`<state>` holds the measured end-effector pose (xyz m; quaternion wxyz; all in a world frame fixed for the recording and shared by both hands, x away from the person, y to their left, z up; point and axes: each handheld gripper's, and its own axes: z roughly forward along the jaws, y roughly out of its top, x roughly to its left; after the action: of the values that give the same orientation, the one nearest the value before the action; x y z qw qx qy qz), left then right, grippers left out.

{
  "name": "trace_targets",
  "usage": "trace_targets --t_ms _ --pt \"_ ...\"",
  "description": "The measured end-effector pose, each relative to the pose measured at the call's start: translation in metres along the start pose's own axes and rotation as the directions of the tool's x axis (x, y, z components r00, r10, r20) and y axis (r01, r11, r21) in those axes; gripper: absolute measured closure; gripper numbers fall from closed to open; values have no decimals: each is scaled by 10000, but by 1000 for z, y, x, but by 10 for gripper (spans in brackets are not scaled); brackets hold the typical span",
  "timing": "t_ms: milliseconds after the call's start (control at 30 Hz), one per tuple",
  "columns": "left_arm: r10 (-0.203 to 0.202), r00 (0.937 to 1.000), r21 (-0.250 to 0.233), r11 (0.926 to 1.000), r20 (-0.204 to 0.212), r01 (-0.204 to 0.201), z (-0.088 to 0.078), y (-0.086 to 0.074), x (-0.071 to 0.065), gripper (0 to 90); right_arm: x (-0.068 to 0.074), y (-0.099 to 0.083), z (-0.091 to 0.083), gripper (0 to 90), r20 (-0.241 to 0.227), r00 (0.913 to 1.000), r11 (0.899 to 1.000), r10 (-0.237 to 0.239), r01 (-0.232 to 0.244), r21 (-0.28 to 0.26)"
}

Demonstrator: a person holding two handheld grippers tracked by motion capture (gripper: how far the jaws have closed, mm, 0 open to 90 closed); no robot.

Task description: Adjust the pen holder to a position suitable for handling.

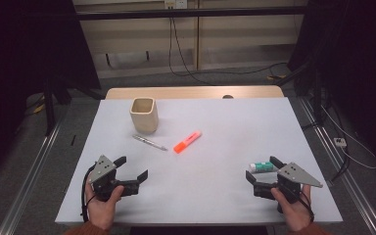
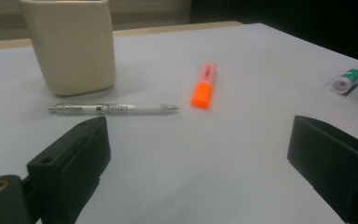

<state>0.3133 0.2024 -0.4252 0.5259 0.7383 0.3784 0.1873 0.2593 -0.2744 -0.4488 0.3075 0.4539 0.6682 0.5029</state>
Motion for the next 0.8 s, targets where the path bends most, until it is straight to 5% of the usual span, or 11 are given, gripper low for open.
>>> trace_targets --t_ms 433,567,800 --pt "372 9993 356 9987 -7 -371 9 8 1 48 0 1 0 25 -97 10000 10000 20 -20 27" --pt "130 9999 116 9998 29 -131 10 18 10 57 -1 1 -1 26 -29 10000 10000 27 -27 -35" --pt "358 9986 104 9993 -400 -354 24 37 26 74 -1 1 -1 26 -165 9998 9999 80 -81 -65"
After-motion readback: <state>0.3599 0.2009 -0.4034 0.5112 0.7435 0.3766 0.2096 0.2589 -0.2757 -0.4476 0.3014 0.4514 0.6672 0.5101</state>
